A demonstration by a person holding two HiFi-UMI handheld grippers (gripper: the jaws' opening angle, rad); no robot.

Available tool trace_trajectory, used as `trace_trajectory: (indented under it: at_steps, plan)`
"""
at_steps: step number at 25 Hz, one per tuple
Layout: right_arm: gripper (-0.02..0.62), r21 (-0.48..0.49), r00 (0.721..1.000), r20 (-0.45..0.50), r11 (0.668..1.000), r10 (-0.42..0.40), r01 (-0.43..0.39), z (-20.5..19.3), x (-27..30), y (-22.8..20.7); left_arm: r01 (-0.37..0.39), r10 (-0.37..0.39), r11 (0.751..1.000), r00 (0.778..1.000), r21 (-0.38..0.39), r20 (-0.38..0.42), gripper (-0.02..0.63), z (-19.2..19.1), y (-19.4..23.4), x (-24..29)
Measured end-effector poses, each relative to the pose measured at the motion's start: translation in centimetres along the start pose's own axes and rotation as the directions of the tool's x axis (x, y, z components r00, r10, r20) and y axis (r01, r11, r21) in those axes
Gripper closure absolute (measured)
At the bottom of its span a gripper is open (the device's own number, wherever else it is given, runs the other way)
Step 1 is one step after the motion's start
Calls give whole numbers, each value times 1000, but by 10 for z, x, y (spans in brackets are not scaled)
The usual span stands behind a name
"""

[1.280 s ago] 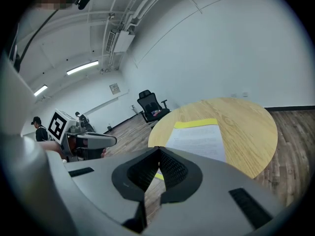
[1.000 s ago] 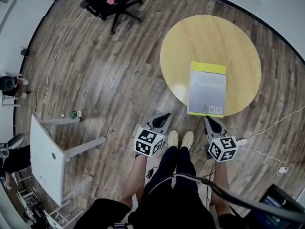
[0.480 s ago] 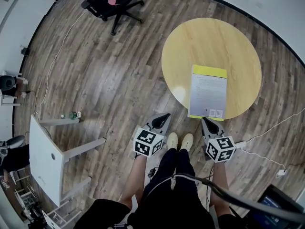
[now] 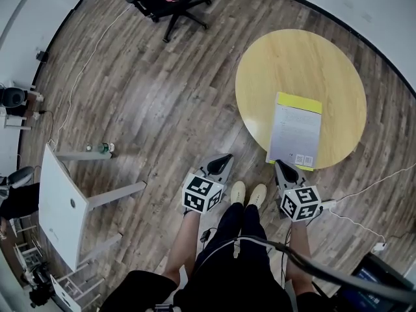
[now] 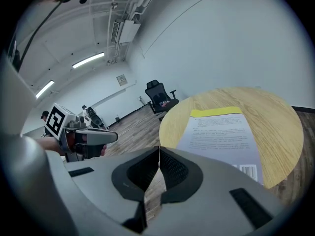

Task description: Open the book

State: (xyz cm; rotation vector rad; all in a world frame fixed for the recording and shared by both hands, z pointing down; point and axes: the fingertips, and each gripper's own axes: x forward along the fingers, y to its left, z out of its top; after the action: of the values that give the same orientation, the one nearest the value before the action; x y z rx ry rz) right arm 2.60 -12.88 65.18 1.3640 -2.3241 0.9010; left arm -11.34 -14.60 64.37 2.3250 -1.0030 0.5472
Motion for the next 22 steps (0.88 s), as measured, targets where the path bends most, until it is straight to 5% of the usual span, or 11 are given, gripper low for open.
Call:
trace_trajectory:
  at_steps: [9,16,22]
  plan:
    - [579,-10,998,-59,999,-35,35,-9,13,3,-2,2,1000,1000,-16,4,607,-4,10,-5]
    - [351,-78,982,-152,992,-110,99,-22,24,-1,1,-1,1000,1000,-21,0,607,-4,14,-5]
    - [321,-107,971,-179,984,-161,143,-28,32,-4,-4,4,1000,1000,-29,-3,607,-6,20,-6]
